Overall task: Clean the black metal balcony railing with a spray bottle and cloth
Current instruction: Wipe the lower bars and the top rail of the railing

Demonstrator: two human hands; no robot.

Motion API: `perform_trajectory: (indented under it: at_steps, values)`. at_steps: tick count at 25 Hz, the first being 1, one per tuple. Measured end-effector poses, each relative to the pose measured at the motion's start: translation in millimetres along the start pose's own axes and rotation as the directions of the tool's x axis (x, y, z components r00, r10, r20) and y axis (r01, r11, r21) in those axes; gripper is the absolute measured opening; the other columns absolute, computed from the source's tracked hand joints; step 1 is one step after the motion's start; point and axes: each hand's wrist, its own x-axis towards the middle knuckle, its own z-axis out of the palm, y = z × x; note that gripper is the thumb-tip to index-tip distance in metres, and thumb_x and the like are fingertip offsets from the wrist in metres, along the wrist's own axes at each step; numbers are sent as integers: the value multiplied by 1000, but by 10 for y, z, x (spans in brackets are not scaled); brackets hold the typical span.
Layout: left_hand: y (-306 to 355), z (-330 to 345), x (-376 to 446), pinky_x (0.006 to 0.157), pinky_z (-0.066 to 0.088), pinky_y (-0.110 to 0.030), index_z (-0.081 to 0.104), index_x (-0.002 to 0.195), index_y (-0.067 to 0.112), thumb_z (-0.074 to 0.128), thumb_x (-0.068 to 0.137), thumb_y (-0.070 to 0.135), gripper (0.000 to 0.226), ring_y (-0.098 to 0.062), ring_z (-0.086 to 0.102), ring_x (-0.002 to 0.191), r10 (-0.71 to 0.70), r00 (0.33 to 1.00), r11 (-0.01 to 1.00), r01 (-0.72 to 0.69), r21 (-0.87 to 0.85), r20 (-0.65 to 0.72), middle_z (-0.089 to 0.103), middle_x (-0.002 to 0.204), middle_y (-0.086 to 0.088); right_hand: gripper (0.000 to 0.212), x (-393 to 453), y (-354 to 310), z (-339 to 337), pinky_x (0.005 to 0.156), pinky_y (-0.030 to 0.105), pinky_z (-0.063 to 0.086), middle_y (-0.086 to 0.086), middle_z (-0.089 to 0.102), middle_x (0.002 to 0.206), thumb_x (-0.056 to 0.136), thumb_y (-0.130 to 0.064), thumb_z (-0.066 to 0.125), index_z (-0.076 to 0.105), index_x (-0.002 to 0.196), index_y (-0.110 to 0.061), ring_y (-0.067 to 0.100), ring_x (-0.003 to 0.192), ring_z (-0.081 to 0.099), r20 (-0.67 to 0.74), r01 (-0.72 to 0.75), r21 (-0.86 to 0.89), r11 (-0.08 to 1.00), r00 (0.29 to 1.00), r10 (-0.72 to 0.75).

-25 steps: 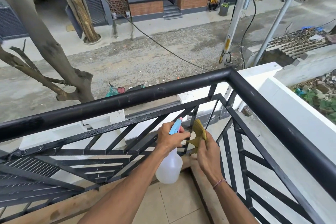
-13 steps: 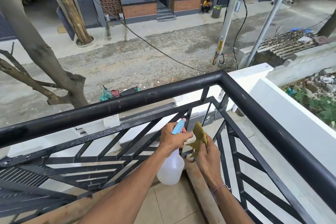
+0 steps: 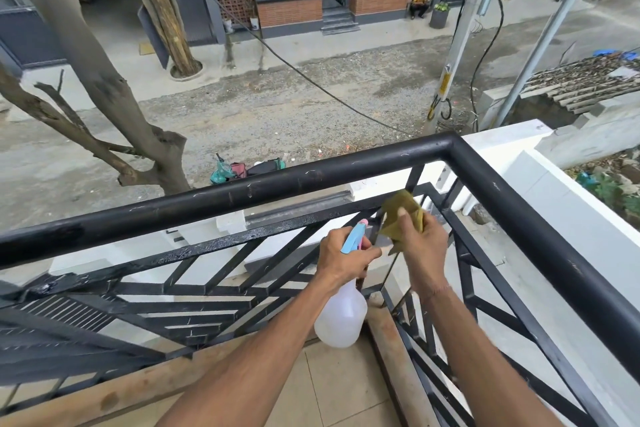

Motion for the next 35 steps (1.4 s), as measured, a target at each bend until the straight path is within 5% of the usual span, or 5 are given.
perform_trajectory:
  at_steps: [3, 5, 8, 13, 35]
  values:
    - [-94, -142, -2, 64, 66, -41, 71, 81, 11, 82, 79, 17, 12, -24, 71, 76, 8, 1000, 1000, -8, 8, -22, 71, 83, -9, 22, 292, -145, 132, 78, 26, 53, 3, 68, 101, 100, -9, 52, 64, 119, -12, 15, 84, 63, 14, 319, -339, 885, 942, -334]
    - [-160, -255, -38, 60, 65, -35, 71, 83, 9, 81, 80, 16, 12, -20, 69, 73, -6, 999, 1000, 6, -3, -37, 68, 79, -6, 39, 474, 5, 250, 103, 39, 47, 18, 60, 127, 98, -5, 46, 51, 136, 0, 32, 117, 57, 209, 508, -639, 577, 837, -506]
    - [-281, -460, -102, 57, 62, -29, 72, 86, 8, 80, 81, 15, 12, -15, 67, 70, -31, 996, 999, 30, -14, -84, 66, 76, -3, 64, 545, 398, 453, 125, 54, 6, 34, 13, 160, 95, -11, 44, 22, 153, 5, 46, 151, 8, 443, 528, -796, 295, 841, -310]
    - [-525, -905, -216, 66, 66, -39, 72, 84, 16, 81, 82, 19, 10, -23, 71, 79, -61, 983, 997, 54, -47, -172, 68, 84, -7, 74, 324, 506, 770, 124, 54, -1, 37, -4, 160, 97, -17, 43, 4, 155, 8, 49, 150, -6, 530, 567, -784, 255, 824, -202]
    - [-1626, -3167, -1287, 48, 56, -30, 65, 70, 13, 72, 88, 14, 19, -16, 61, 56, -158, 818, 985, 88, -151, -553, 66, 74, -23, 65, -1984, 325, 3209, 120, 49, -9, 32, -5, 162, 106, -24, 23, -7, 155, 7, 46, 151, -8, 918, 923, -381, 58, 385, -97]
